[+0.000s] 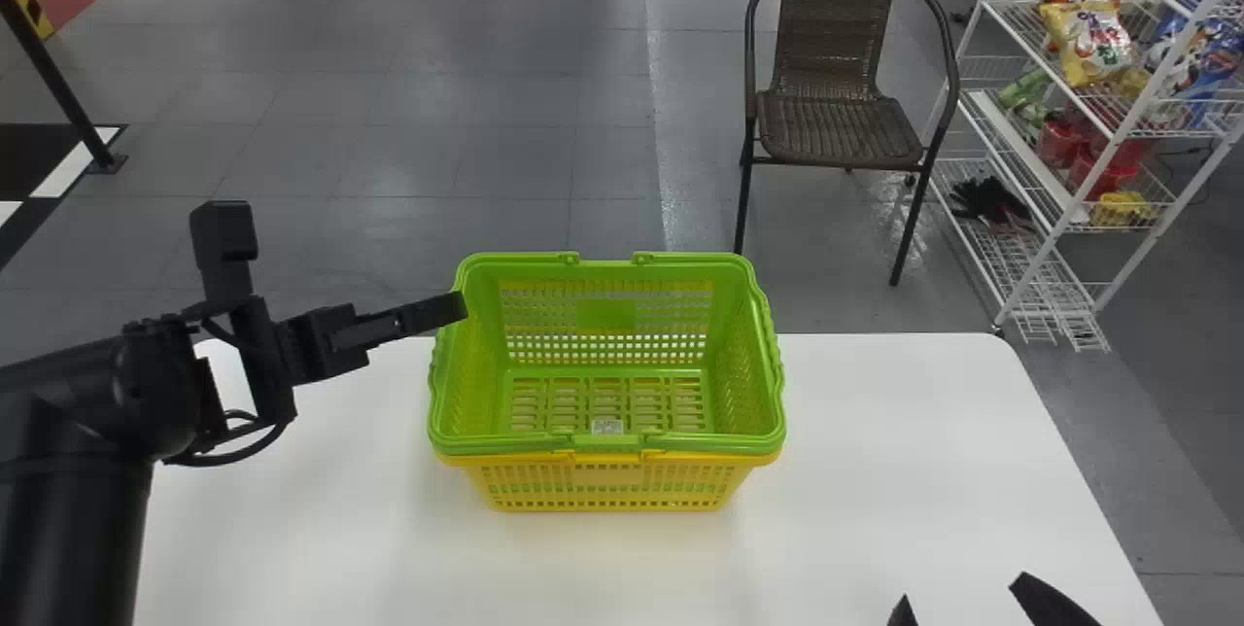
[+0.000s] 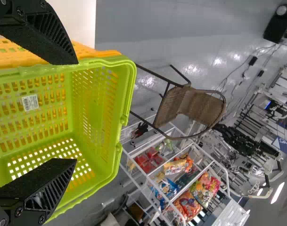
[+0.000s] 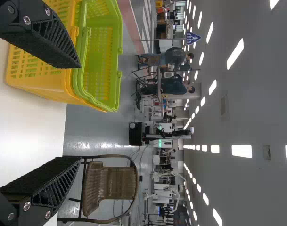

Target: Grasp handle with right gripper to insert into left gripper then lift and swing left to center

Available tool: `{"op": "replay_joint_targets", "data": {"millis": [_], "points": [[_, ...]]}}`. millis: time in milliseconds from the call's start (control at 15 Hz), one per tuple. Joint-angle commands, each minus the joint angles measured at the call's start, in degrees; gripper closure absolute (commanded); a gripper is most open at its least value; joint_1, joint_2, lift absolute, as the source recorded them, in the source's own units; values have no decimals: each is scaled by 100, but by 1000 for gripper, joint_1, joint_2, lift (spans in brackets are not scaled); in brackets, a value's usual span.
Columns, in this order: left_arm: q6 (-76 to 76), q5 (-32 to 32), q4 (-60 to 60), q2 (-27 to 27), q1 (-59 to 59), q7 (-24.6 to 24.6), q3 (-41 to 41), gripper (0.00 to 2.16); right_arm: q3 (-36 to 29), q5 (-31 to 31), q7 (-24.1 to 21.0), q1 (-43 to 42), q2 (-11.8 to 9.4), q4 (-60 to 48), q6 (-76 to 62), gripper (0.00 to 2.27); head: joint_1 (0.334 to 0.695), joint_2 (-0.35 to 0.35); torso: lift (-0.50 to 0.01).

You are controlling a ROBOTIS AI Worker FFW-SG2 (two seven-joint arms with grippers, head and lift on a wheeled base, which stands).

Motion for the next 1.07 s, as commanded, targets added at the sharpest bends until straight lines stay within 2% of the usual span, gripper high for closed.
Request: {"op": "replay_joint_targets", "data": {"millis": [0,667,1000], "points": [[-102,-30,734,104,-324,-42,26,60,-8,0,0,1,0,1,-18,120,695,-7,0],[-155,-214,2000,350,-992,-508,-177,60,-8,0,0,18,0,1,-18,120,695,2,0],[-190,-223,2255,359,-1053,-525,-203,60,-17,0,0,27,-9,-8,-36,120,695,-3,0]]}}
